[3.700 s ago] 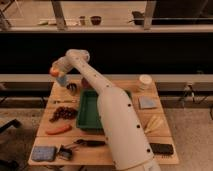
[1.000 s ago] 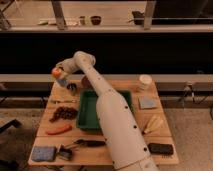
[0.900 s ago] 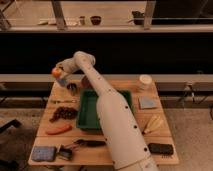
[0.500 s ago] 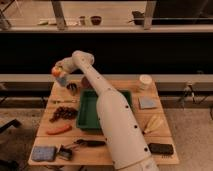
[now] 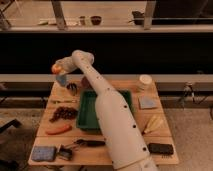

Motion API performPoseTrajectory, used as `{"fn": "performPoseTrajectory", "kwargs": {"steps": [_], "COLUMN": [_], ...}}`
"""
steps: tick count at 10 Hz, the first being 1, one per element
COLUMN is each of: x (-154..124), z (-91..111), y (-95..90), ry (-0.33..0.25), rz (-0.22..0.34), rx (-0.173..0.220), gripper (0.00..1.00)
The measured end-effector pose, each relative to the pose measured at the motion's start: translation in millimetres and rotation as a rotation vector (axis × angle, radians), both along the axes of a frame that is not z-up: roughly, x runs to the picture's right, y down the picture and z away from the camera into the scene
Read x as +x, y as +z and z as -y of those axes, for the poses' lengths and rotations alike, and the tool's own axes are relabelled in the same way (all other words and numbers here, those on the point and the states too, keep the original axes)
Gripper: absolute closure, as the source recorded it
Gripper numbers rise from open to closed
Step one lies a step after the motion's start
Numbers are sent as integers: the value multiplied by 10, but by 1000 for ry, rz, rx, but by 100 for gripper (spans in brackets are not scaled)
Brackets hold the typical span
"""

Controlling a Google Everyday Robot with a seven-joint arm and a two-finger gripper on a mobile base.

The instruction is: Place apple in plastic cup

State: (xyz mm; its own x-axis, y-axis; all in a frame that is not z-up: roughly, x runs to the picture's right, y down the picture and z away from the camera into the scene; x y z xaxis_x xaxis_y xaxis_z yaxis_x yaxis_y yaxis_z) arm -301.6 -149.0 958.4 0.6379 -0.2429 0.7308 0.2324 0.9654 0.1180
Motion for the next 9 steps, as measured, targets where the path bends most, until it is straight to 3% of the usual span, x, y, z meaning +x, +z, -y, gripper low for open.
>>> {"fn": "performPoseTrajectory", "kwargs": {"steps": [7,9], "x": [-4,149], "z": [68,314], "y": [-27,-206], "ry": [28,83], "rz": [-14,-23], "rx": [6,52], "gripper": [20,20]}}
